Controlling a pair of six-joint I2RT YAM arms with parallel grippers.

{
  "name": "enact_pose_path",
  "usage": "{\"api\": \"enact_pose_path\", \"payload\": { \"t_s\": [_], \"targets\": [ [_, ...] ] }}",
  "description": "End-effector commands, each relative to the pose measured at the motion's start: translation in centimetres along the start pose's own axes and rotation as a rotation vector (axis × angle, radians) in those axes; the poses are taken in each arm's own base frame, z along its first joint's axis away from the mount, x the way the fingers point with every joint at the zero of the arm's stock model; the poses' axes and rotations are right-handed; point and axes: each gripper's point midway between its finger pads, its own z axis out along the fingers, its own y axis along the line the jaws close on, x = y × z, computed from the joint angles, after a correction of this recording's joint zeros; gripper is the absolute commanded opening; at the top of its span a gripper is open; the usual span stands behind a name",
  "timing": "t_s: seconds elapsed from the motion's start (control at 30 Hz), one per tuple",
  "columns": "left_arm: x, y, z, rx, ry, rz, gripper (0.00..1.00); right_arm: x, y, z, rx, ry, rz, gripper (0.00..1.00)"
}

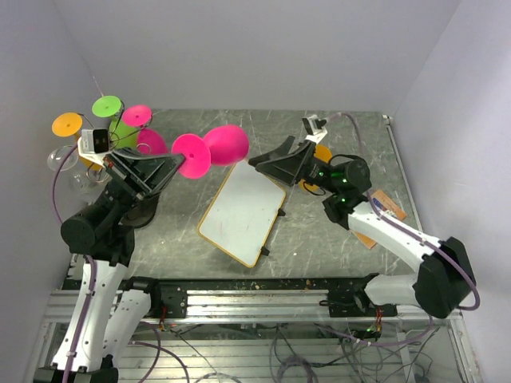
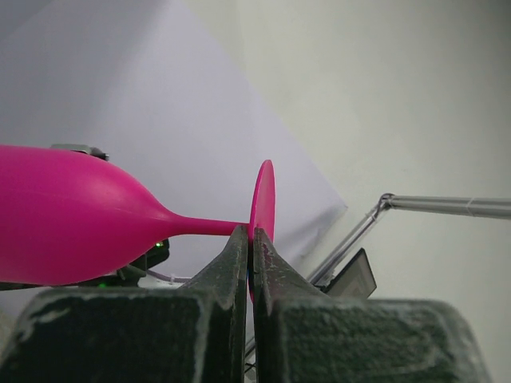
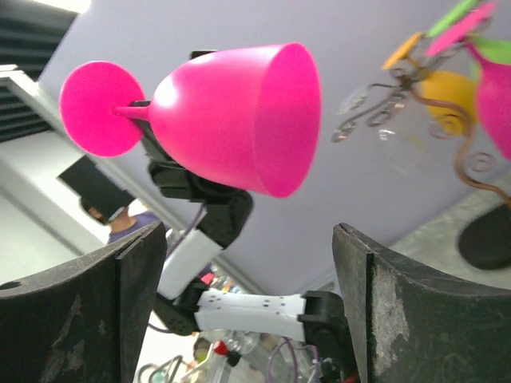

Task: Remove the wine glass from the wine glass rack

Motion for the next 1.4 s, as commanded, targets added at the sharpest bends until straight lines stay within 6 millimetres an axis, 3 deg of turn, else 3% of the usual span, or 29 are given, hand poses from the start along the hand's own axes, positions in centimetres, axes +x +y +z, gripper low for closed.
{"api": "enact_pose_path", "payload": {
  "t_s": [0.0,0.33,0.4,0.53,0.67,0.93,1.03,1.23,1.37],
  "targets": [
    [1.3,-3.5,-0.7,0.115,0.04,0.03,0.07,-0.2,6.2,2.0,-0.269,0.007,-0.055,0.82],
    [1.4,-4.0,-1.3,0.14,0.029,-0.022,0.07,-1.9,7.5,3.2,-0.312,-0.057,-0.098,0.8],
    [1.3,-4.0,-1.3,0.141,0.023,-0.027,0.07,-1.6,7.9,3.3,-0.328,-0.052,-0.097,0.73],
    [1.2,-3.8,-1.3,0.159,0.02,-0.051,0.07,-1.9,11.4,3.0,-0.438,-0.071,-0.082,0.6],
    [0.9,-3.4,-1.4,0.179,0.013,-0.069,0.07,-1.3,13.9,2.9,-0.505,-0.081,-0.048,0.56],
    [0.6,-2.6,-0.8,0.165,0.02,-0.054,0.08,-1.5,15.8,1.9,-0.558,-0.117,-0.033,0.16],
    [0.5,-1.8,-0.9,0.126,0.003,-0.041,0.19,-1.3,15.3,1.5,-0.525,-0.135,-0.055,0.0],
    [0.4,0.7,-1.6,-0.009,-0.045,0.002,0.59,-2.0,14.4,1.4,-0.389,-0.178,-0.114,0.0],
    [0.4,2.2,-1.9,-0.089,-0.059,0.056,0.77,-3.3,11.5,1.6,-0.118,-0.212,-0.14,0.0]
  ]
}}
